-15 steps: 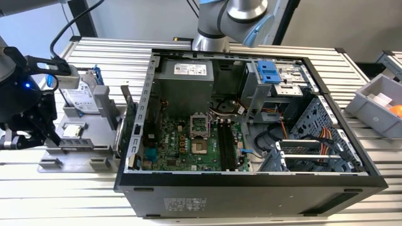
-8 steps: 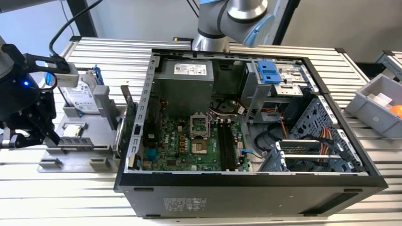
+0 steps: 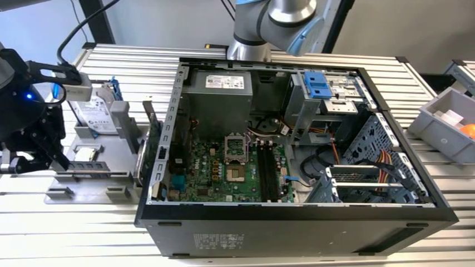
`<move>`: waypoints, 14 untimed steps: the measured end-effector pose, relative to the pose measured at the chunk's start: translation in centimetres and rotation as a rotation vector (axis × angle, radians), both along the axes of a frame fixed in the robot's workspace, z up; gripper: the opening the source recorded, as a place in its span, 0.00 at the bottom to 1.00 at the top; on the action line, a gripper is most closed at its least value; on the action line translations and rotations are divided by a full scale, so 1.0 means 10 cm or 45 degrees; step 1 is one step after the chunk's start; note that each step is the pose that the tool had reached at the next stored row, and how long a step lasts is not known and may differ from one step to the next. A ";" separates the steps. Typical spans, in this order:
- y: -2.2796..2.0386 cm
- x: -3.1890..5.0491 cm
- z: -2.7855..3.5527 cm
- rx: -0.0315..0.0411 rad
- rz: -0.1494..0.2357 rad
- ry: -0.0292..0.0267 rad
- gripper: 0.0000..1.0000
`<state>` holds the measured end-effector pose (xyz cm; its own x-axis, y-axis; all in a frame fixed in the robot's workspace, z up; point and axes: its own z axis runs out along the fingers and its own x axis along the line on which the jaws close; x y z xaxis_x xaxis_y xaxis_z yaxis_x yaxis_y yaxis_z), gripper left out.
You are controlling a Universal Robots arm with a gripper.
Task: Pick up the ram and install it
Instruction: 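Pick up the ram and move it above insertion slot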
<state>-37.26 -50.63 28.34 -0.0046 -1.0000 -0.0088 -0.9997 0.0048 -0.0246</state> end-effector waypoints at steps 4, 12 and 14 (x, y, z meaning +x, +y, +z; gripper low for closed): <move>0.000 0.000 0.018 0.0001 -0.002 -0.0002 0.00; 0.000 0.000 0.057 0.0001 -0.006 -0.0001 0.00; 0.000 0.000 0.066 0.0002 -0.007 -0.0002 0.00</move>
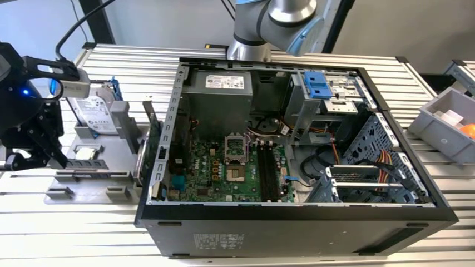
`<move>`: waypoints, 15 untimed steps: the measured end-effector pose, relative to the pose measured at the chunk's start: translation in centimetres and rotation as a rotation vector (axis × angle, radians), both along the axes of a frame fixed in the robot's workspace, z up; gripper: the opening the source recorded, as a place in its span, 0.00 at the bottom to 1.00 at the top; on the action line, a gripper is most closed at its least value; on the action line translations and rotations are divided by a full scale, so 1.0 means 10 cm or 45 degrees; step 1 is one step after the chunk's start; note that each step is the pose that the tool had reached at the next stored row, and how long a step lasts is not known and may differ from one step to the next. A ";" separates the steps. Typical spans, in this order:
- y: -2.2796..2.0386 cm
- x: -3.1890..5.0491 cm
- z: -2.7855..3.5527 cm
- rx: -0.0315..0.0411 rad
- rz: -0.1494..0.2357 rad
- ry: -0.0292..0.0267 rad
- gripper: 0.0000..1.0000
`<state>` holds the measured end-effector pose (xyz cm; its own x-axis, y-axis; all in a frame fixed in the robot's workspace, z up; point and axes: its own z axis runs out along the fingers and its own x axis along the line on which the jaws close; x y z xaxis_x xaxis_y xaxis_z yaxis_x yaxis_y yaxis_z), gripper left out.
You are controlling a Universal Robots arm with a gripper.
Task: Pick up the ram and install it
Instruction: 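Pick up the ram and move it above insertion slot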
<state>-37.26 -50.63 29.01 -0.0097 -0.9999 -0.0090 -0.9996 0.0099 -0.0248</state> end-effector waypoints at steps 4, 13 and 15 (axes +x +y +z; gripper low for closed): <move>0.000 0.000 0.019 0.0000 -0.002 0.0001 0.00; 0.000 0.000 0.067 0.0000 -0.005 0.0000 0.00; 0.000 0.000 0.076 0.0000 -0.006 0.0000 0.00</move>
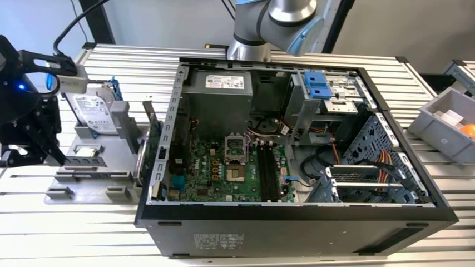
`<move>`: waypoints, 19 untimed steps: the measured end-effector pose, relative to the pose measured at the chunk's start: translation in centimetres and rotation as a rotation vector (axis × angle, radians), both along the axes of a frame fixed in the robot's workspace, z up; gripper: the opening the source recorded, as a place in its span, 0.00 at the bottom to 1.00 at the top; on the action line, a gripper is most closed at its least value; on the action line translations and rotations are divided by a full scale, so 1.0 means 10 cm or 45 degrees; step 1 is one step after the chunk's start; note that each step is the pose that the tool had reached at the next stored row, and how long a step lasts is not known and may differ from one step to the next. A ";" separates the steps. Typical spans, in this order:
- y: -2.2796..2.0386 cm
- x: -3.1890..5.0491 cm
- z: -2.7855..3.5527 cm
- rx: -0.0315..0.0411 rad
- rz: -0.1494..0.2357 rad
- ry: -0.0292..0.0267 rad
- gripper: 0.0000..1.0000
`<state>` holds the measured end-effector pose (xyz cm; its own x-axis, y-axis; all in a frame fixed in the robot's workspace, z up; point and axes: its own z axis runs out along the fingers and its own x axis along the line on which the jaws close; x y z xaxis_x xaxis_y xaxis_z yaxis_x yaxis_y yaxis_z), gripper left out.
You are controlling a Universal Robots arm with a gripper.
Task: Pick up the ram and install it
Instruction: 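Pick up the ram and move it above insertion slot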
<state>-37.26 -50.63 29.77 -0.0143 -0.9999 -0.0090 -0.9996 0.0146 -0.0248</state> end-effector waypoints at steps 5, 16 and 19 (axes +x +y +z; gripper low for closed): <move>0.000 0.000 0.022 -0.0001 -0.002 0.0001 0.00; 0.000 0.000 0.070 -0.0001 -0.007 0.0001 0.00; 0.000 0.000 0.085 -0.0001 -0.008 0.0001 0.00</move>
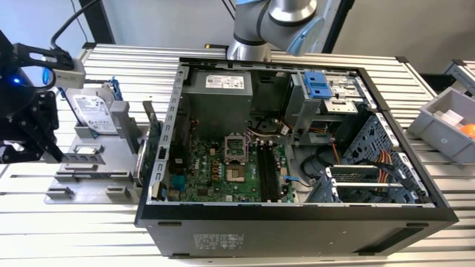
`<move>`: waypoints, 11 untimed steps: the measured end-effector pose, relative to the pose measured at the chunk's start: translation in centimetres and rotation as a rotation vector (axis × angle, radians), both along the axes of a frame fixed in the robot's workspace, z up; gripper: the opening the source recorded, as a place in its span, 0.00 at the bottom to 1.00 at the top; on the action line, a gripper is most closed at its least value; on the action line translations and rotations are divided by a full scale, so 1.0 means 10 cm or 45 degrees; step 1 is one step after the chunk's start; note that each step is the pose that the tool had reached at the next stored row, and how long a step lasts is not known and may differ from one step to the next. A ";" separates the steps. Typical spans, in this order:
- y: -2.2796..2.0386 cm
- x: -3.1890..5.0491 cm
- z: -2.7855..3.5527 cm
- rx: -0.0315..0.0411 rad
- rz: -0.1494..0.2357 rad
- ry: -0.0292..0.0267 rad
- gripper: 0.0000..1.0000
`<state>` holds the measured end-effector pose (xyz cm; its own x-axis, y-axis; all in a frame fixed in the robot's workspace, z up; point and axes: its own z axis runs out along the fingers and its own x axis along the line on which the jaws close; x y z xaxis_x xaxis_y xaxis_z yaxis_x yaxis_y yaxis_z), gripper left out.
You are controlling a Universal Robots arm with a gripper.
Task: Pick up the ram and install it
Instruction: 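Pick up the ram and move it above insertion slot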
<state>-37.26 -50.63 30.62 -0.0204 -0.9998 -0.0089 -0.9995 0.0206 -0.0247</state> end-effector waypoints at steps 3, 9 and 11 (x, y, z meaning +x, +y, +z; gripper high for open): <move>0.000 0.000 0.016 0.0000 -0.001 0.0001 0.00; 0.000 0.000 0.046 0.0000 -0.003 0.0000 0.00; 0.004 0.000 0.057 0.0000 -0.003 0.0000 0.00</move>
<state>-37.26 -50.59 31.19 -0.0229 -0.9997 -0.0089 -0.9994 0.0231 -0.0247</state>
